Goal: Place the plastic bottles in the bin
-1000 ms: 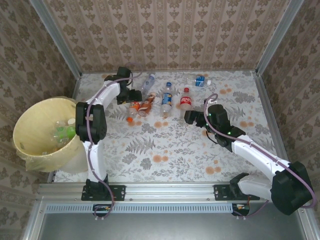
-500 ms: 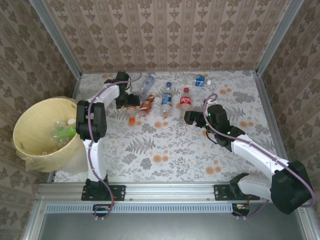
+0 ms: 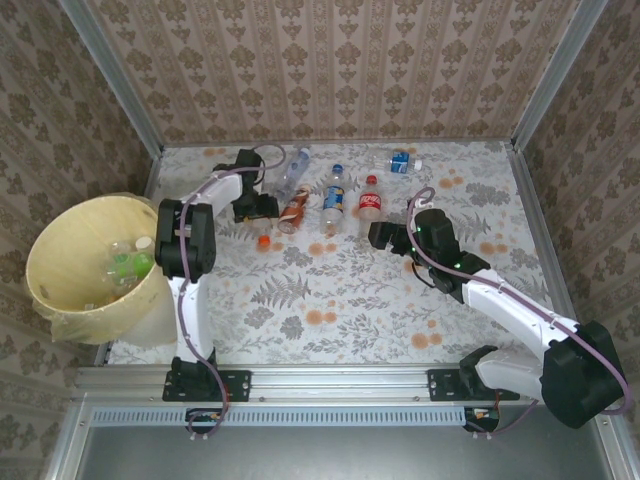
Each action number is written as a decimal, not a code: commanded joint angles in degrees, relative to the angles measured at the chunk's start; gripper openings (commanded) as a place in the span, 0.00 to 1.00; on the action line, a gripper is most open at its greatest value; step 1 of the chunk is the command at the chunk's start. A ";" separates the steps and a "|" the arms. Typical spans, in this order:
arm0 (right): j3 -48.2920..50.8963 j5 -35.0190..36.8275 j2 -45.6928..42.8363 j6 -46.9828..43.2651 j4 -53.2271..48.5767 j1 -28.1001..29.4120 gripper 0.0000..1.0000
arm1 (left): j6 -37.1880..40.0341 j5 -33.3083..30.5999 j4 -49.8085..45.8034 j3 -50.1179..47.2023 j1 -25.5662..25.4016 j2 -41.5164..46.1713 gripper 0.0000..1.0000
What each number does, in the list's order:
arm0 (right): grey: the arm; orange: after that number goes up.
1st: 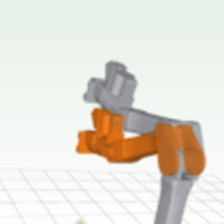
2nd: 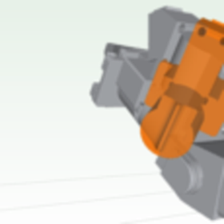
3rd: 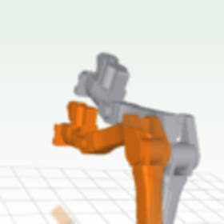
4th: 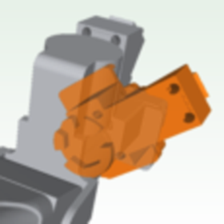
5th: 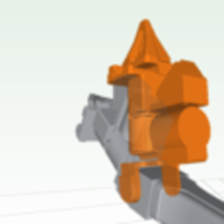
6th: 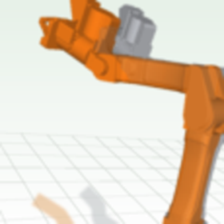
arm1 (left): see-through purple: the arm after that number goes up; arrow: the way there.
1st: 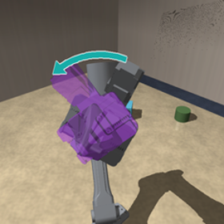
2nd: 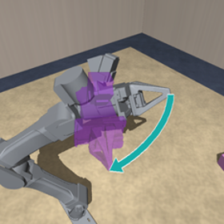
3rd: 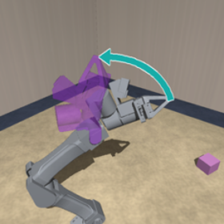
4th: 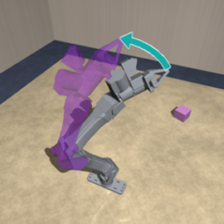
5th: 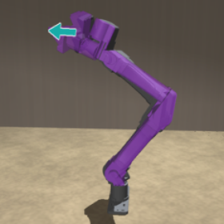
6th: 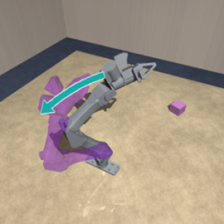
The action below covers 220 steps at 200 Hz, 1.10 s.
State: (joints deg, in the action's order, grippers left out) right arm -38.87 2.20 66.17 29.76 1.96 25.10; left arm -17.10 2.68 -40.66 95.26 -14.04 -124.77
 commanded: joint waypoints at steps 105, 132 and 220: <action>1.95 -9.93 -1.81 -1.79 8.17 0.72 1.00 | 0.50 -9.01 5.11 -8.33 -3.80 18.14 0.55; 1.83 -11.89 -1.75 -4.57 10.23 2.96 1.00 | 0.73 -10.30 5.42 -9.81 -4.45 24.76 0.54; 0.52 -18.99 0.83 -18.37 16.63 11.25 1.00 | 5.01 -16.55 -2.79 -8.44 -4.63 43.62 0.55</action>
State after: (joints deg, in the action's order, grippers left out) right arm -37.67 -13.21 65.78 17.41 15.79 34.81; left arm -14.76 -10.17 -38.63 85.67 -18.41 -86.19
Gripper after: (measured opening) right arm 0.997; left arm 0.549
